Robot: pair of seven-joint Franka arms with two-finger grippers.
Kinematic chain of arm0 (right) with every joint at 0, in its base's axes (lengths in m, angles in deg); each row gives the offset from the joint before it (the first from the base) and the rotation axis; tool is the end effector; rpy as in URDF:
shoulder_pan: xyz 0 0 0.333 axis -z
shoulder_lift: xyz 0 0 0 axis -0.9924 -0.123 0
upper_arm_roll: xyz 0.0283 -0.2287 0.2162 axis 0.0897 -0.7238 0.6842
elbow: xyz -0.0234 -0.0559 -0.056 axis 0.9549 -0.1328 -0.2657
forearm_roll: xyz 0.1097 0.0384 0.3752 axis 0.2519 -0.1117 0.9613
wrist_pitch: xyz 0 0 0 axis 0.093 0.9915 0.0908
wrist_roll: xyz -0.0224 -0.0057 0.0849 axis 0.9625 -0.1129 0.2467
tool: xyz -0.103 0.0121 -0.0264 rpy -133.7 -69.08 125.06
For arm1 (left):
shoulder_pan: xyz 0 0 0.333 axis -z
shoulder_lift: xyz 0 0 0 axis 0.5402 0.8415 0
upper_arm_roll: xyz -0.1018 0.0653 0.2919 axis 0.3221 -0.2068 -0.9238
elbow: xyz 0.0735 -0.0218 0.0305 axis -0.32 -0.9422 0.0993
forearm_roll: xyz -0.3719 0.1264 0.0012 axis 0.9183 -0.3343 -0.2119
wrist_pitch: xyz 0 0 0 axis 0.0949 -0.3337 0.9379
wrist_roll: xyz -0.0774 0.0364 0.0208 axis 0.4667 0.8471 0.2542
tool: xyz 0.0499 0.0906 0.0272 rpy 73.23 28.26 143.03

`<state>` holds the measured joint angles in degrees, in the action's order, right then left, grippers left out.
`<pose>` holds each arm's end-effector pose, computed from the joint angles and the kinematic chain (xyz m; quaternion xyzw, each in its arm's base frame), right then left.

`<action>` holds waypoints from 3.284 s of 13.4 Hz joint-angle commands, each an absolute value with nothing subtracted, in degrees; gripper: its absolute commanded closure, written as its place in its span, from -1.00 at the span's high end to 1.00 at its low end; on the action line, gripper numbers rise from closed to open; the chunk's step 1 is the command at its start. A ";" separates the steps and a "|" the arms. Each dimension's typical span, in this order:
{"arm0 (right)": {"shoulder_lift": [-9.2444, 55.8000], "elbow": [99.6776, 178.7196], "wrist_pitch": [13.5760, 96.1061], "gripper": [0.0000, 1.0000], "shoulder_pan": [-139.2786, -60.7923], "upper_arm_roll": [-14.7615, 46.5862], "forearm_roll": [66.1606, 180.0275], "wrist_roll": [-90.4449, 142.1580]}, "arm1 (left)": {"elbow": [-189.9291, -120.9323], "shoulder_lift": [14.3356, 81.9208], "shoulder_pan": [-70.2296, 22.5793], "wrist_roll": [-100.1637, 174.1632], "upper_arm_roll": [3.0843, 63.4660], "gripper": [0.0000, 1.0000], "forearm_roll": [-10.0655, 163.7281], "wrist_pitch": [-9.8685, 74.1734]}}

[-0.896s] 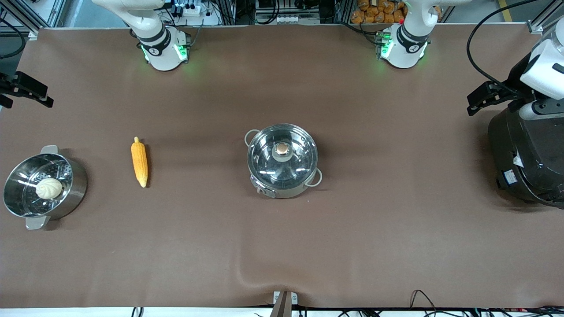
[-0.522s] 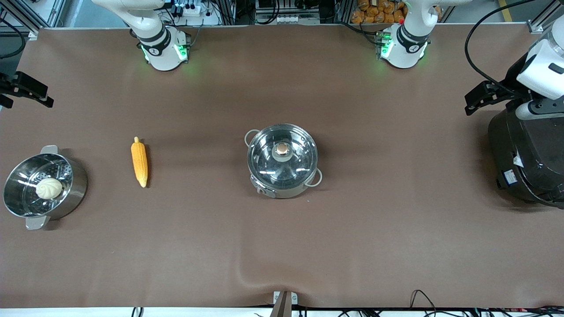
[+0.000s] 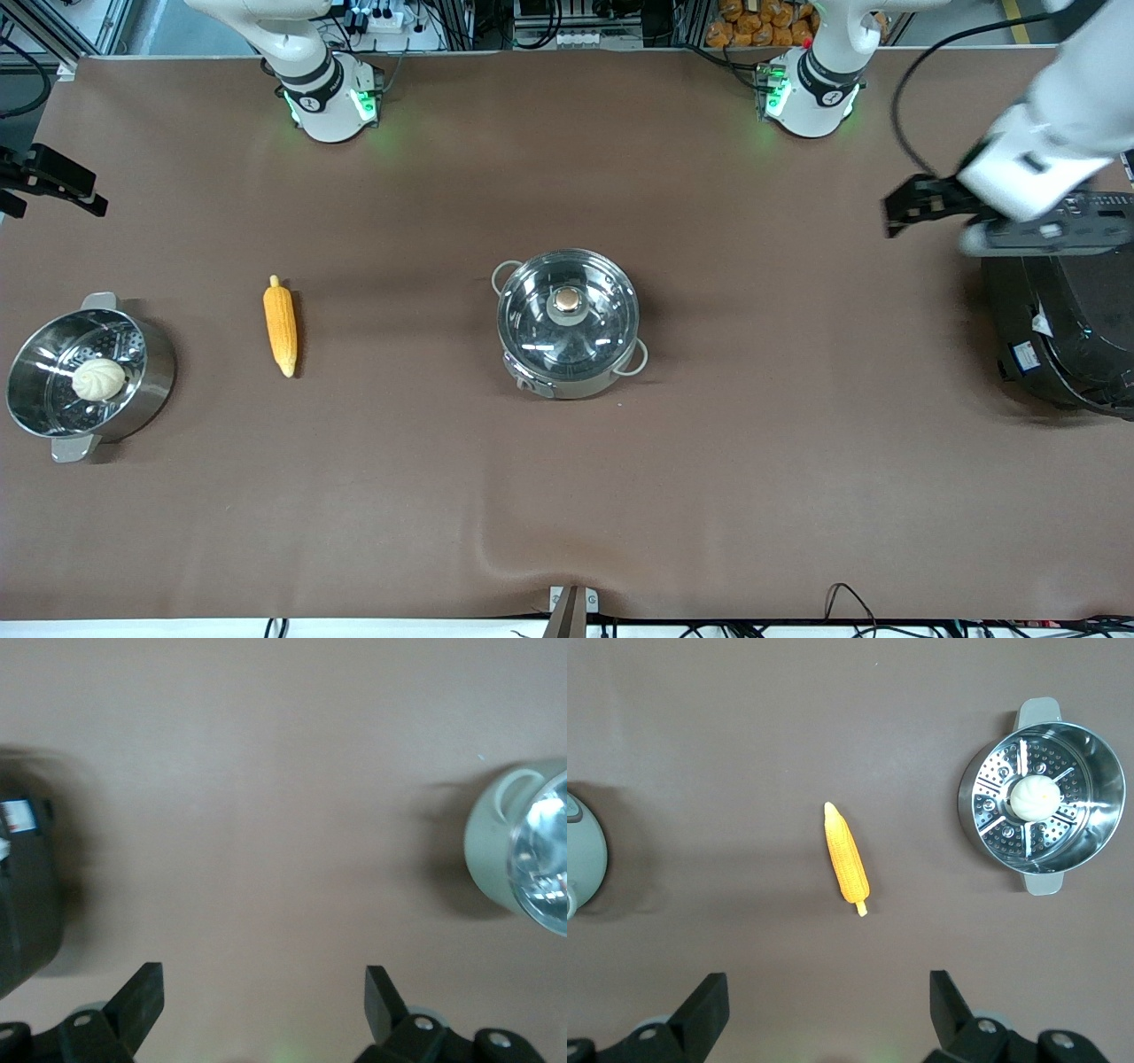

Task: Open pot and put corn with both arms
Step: 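Move the left gripper toward the glass-lidded pot while the right gripper waits, then reach the left gripper to the lid knob while the right gripper reaches the corn, then grasp the lid knob with the left gripper while the right gripper grasps the corn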

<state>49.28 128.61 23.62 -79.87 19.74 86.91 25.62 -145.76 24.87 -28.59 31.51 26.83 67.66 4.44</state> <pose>0.5290 -0.0424 0.6538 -0.9999 -0.0015 0.0132 0.0082 0.5435 -0.1522 0.6018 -0.9991 0.0346 0.0259 0.0037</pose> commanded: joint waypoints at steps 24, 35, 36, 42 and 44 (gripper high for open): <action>42.44 173.77 79.31 1.00 -83.99 19.78 87.13 25.37 | -128.58 60.74 14.76 -24.93 18.73 1.00 65.83 25.21; 33.21 177.54 91.27 1.00 -82.66 19.87 87.13 37.79 | -128.67 61.26 11.95 -19.83 18.73 1.00 64.50 25.91; 32.51 177.90 91.71 1.00 -82.76 19.87 87.13 37.87 | -128.67 61.44 12.04 -19.83 18.73 0.88 64.41 25.99; 28.20 177.81 95.31 1.00 -79.33 19.87 87.13 42.71 | -128.67 61.44 10.90 -18.42 18.73 0.47 64.50 26.43; 28.28 177.81 95.23 0.62 -79.42 19.95 87.13 42.45 | -128.67 61.53 10.72 -18.51 18.73 0.49 64.50 28.27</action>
<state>28.05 177.55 94.63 -79.95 19.35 87.09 41.74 -129.45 60.98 11.10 -19.34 18.61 65.50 26.96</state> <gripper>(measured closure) 0.000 0.260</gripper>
